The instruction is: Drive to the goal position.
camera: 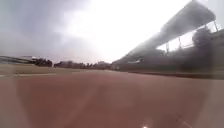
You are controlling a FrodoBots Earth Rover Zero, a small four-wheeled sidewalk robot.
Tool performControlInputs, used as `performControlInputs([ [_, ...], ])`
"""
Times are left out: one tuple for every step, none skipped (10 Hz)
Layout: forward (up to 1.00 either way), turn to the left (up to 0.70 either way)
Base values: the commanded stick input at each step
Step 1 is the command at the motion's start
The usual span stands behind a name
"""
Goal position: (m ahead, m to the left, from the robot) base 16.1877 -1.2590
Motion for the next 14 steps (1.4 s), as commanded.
performControlInputs([
  [0.70, 0.00],
  [0.70, 0.00],
  [0.70, 0.00],
  [0.70, 0.00],
  [0.70, 0.00],
  [0.70, 0.00],
  [0.70, 0.00],
  [0.70, 0.00],
  [0.70, 0.00],
  [0.70, 0.00],
  [0.70, 0.00],
  [0.70, 0.00],
  [0.70, 0.00],
  [0.70, 0.00],
])
